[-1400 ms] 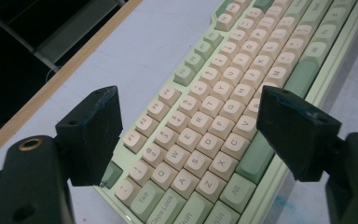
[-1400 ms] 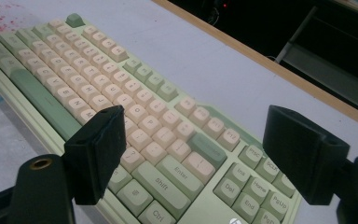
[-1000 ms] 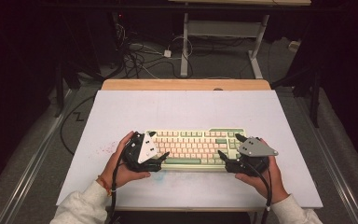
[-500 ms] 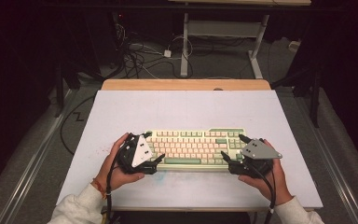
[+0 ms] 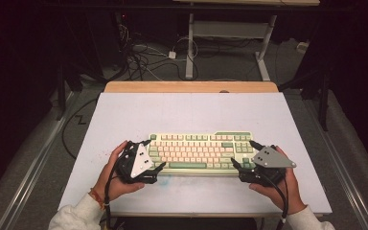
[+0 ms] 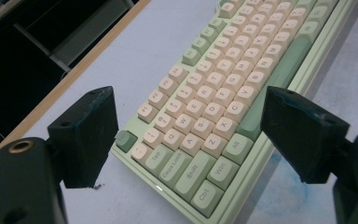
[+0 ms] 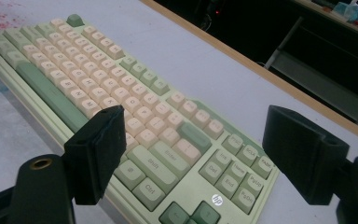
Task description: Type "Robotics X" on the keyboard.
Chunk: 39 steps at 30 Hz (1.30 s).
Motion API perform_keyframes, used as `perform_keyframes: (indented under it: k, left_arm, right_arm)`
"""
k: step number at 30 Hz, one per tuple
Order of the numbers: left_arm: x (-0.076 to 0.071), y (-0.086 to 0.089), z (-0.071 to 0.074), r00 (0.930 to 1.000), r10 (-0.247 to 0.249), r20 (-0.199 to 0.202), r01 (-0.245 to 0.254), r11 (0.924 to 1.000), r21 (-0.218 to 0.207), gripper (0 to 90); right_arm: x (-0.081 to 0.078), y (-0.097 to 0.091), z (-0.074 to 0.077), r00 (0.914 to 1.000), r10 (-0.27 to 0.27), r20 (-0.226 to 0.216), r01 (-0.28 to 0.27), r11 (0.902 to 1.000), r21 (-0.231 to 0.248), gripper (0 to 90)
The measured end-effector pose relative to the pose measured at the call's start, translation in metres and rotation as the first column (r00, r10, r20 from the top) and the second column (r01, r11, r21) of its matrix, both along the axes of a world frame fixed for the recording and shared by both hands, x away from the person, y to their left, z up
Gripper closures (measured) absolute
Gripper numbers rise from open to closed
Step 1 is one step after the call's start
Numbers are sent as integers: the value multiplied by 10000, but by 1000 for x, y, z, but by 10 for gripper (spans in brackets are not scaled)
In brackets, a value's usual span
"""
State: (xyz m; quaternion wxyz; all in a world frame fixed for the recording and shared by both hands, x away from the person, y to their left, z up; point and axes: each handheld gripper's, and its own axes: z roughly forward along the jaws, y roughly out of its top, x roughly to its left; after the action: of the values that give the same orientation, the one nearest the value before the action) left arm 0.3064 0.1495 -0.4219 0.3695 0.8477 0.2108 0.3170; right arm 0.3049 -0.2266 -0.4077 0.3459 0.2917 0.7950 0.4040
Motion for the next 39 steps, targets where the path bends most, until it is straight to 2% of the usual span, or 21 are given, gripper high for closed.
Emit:
perform_keyframes:
  k: [10,13,20,30,34,39]
  left_arm:
    - [-7,13,-4,9998,211,-40,-211,9998,27,174]
    - [-9,17,-5,9999,121,-50,-121,9999,-21,169]
    - [-12,29,-13,9992,400,-88,-400,9992,27,152]
    - [-15,53,-30,9954,818,-507,-796,9958,447,152]
    - [-14,61,-34,9925,1007,-700,-981,9944,393,152]
    - [-15,71,-40,9894,1185,-834,-1156,9925,389,152]
  right_arm:
    - [-7,-10,-2,9998,-101,156,101,9999,-14,210]
    - [-7,-14,-3,9998,-132,173,131,9999,61,210]
    - [-10,-23,-7,9991,-399,150,402,9990,-200,197]
    - [-10,-44,-16,9952,-967,-120,967,9953,-26,189]
    - [-9,-53,-21,9938,-1066,-300,1068,9943,44,181]
    - [-8,-67,-30,9892,-1352,-561,1377,9895,440,174]
